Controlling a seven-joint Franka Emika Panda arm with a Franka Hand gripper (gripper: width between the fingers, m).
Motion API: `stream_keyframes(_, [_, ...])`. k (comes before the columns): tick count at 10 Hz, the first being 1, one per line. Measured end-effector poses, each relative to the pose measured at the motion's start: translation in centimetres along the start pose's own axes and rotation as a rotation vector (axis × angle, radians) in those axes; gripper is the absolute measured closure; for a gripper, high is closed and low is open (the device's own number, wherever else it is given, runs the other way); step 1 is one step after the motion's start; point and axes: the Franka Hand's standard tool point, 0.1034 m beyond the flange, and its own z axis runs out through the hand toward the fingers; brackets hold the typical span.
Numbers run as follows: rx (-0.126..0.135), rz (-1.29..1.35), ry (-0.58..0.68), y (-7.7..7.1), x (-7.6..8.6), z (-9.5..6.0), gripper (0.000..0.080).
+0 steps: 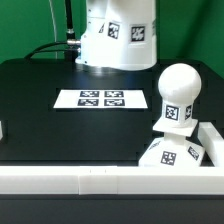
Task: Assemble lamp
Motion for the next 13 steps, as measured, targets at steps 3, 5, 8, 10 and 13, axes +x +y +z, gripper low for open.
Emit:
stream_keyframes(3, [-0.006,0.027,0.018,-1.5,3.7,-2.3,0.0752])
stream_keyframes(5, [-0.006,0.038,0.015,-2.3,5.4,-1.1,0.0752])
stream_keyframes(8, [-0.017,0.028,0.035,-2.6,6.9,1.9,0.0752])
stream_keyframes(10, [-0.023,0.026,0.046,-2.4,6.9,3.4,0.0752])
stream_keyframes(13, [-0.031,0.029,0.06,-2.1,6.7,5.8,0.0752])
